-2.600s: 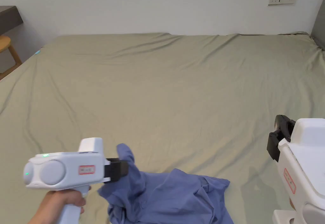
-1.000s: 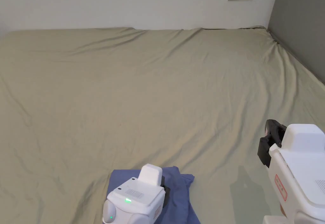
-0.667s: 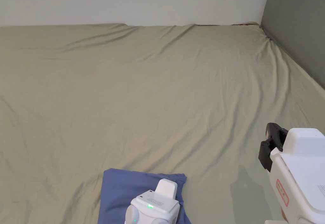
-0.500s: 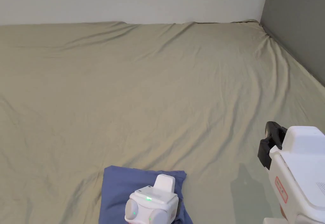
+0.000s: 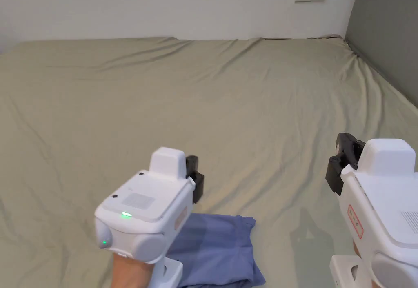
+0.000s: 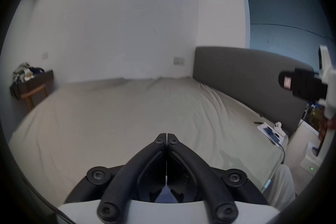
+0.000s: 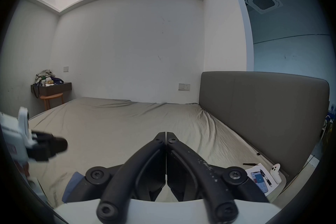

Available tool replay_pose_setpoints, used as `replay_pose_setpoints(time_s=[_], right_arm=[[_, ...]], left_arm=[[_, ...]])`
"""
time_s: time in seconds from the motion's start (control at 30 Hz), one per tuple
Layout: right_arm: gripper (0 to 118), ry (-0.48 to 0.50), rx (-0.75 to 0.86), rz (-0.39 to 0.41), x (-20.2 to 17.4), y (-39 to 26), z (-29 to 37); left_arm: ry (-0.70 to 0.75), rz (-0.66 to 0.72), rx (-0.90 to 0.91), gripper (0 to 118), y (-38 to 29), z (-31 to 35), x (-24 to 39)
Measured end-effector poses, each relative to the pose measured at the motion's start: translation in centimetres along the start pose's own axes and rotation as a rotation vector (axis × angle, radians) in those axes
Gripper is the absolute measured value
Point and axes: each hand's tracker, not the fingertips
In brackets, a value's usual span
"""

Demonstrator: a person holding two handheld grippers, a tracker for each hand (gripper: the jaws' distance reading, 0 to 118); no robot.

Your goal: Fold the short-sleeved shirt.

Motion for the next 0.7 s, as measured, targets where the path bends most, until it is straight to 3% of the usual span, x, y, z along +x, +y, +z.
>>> replay_pose_setpoints(time_s=[0.37,0.7], right_arm=[[3,0.001,0.106,0.029,-2.5,1.9,1.1],[3,0.025,0.097,0.035,-3.6,1.6,0.9]], left_arm=[[0.275,-0.033,0.168,0,2.9,3.7,-9.2],[0.336,0.001,0.187,0,2.3,5.6,-12.2]])
